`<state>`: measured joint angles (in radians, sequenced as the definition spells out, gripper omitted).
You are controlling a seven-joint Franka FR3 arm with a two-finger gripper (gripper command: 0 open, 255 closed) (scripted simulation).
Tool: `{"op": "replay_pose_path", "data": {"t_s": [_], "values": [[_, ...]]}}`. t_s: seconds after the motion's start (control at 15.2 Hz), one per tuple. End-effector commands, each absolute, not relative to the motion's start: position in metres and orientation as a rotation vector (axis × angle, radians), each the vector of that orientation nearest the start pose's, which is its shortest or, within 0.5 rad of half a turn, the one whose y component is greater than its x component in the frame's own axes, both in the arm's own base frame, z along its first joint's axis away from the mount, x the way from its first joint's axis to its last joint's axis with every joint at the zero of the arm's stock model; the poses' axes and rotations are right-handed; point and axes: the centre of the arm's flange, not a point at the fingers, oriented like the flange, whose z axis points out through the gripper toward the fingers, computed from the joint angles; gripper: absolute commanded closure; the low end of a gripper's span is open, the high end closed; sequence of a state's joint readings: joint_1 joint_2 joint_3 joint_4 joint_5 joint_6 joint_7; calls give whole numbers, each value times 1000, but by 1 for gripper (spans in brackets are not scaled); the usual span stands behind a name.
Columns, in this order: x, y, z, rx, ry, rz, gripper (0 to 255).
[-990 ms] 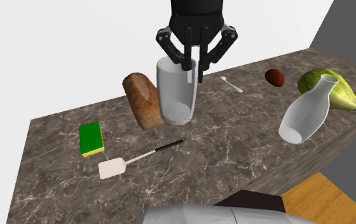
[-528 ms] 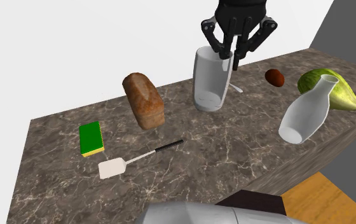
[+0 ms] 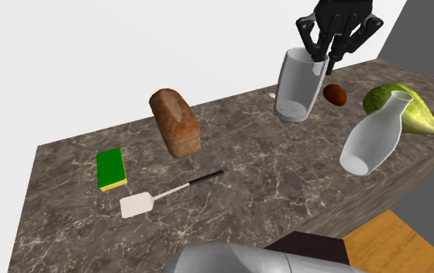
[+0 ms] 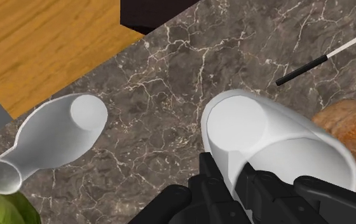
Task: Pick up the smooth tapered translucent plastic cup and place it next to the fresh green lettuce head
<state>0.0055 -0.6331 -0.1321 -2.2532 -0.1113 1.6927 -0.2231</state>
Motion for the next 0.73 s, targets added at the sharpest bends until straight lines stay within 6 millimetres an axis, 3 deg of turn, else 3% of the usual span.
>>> {"op": "replay_pose_path", "data": {"t_s": [0.0,0.66], "values": [[377,-90,596,-3178,-206,-101,255],[458,-195,597,-3178,-206,-101,255]]}}
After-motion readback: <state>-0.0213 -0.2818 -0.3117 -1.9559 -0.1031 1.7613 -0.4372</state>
